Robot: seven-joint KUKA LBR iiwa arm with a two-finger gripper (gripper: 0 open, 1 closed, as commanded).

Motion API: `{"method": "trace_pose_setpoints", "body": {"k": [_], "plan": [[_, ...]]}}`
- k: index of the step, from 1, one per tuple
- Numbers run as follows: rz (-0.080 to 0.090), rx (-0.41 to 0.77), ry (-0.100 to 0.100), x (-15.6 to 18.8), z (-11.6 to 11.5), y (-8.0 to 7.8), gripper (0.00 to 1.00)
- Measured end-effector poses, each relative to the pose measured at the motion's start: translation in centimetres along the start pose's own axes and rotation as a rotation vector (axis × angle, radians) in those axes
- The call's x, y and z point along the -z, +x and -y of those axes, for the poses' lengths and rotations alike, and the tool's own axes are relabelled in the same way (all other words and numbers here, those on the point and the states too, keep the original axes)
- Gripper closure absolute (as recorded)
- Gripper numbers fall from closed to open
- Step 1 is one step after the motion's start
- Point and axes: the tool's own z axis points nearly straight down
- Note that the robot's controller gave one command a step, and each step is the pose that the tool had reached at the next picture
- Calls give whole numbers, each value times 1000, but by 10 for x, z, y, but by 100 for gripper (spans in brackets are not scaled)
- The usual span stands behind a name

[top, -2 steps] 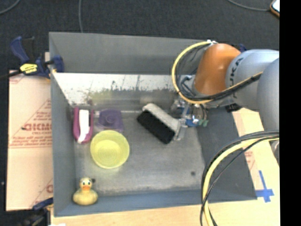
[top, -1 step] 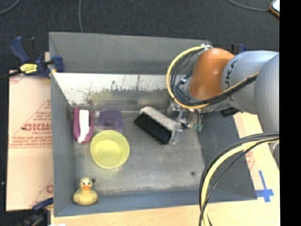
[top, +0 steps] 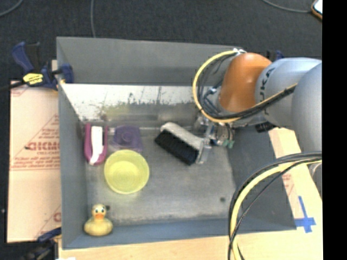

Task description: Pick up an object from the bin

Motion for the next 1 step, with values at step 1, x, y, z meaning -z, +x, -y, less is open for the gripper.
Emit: {"method": "trace_pose_setpoints", "body": {"k": [1], "plan": [[6,15,1,0,-2,15,100]]}}
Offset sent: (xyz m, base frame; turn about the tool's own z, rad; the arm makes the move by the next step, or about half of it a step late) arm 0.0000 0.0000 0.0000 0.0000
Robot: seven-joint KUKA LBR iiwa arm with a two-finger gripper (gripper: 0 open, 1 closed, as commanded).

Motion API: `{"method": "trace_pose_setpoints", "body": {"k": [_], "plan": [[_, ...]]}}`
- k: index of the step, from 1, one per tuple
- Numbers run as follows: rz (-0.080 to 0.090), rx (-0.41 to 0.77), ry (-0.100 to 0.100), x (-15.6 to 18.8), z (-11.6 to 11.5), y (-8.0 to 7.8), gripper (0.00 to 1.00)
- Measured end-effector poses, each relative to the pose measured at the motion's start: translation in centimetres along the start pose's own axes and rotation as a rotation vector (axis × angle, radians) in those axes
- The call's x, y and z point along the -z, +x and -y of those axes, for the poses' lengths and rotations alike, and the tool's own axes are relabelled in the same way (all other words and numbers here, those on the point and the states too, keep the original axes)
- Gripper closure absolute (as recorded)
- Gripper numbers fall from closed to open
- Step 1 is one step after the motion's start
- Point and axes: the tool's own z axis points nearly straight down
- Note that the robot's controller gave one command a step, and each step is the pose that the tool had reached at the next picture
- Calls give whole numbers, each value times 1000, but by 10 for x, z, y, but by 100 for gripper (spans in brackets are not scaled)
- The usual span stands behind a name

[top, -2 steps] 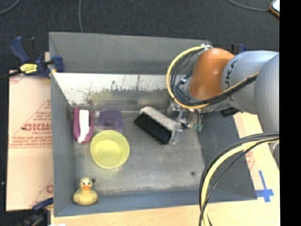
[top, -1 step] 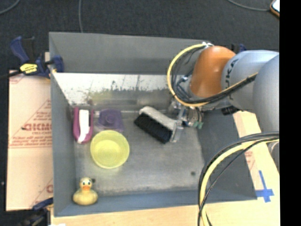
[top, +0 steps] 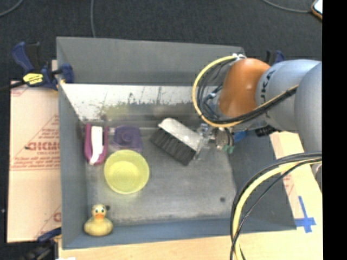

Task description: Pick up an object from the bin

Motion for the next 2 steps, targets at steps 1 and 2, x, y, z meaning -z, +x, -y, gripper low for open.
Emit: {"method": "trace_pose_setpoints", "body": {"k": [1,2], "plan": [[0,1,0,0,0,0,100],[4,6,0,0,-11,-5,100]]}}
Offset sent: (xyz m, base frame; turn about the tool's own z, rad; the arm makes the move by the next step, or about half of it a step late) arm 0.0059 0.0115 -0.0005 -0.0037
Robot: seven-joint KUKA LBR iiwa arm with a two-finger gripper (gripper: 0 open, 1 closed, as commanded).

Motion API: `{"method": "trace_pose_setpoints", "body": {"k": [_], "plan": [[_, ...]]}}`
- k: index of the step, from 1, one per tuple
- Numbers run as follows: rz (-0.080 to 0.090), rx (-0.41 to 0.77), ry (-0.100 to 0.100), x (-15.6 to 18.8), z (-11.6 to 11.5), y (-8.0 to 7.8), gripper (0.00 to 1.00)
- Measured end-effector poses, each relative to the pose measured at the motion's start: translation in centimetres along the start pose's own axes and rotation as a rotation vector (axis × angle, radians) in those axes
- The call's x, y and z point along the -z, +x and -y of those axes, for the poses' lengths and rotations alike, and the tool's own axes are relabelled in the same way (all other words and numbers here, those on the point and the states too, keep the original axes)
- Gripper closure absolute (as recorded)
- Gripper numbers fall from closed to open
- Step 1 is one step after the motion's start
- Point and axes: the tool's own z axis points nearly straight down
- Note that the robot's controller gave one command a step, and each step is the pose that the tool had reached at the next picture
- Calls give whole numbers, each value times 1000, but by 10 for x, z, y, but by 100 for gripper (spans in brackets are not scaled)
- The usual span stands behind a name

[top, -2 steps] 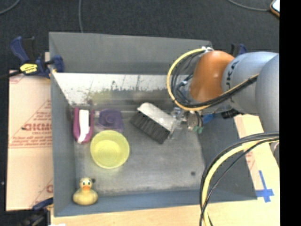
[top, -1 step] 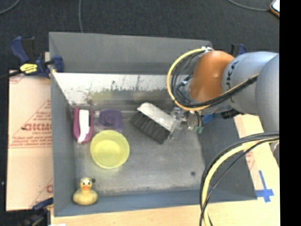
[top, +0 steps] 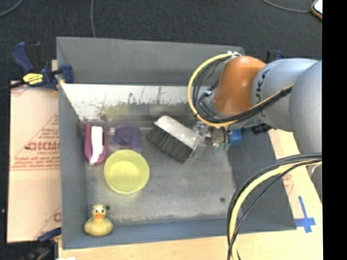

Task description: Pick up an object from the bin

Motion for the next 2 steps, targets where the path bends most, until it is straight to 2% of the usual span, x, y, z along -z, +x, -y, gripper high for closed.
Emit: {"method": "trace_pose_setpoints", "body": {"k": [1,2], "plan": [[-2,-5,0,0,3,15,100],[5,20,0,0,-14,9,100]]}}
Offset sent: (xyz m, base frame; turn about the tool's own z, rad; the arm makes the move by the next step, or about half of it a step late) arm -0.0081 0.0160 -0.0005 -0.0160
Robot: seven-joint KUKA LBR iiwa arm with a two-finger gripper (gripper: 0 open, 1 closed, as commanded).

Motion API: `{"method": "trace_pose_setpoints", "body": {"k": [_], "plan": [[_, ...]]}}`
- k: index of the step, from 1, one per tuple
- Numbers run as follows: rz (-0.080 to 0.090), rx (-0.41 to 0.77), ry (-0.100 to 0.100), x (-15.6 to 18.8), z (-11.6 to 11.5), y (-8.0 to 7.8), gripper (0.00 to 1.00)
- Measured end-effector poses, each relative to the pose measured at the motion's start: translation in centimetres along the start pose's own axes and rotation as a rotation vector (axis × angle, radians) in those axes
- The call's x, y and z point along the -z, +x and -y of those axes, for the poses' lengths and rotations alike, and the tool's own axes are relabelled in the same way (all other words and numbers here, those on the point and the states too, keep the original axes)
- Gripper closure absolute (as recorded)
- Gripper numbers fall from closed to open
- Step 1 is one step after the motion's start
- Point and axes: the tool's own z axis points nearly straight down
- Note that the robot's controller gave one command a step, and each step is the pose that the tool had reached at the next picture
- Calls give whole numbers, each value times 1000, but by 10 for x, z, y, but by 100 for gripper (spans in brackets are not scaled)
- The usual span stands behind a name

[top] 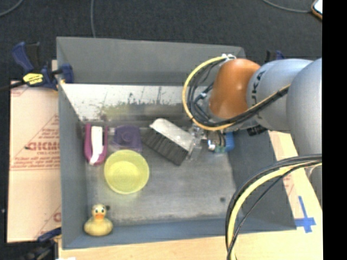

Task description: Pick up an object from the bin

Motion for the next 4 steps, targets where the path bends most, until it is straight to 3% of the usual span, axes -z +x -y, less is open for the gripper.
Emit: {"method": "trace_pose_setpoints", "body": {"k": [1,2,3,4], "plan": [[1,-8,1,11,1,2,100],[7,8,0,71,-8,-14,100],[-15,9,1,19,-29,5,100],[-1,7,2,119,-26,9,100]]}}
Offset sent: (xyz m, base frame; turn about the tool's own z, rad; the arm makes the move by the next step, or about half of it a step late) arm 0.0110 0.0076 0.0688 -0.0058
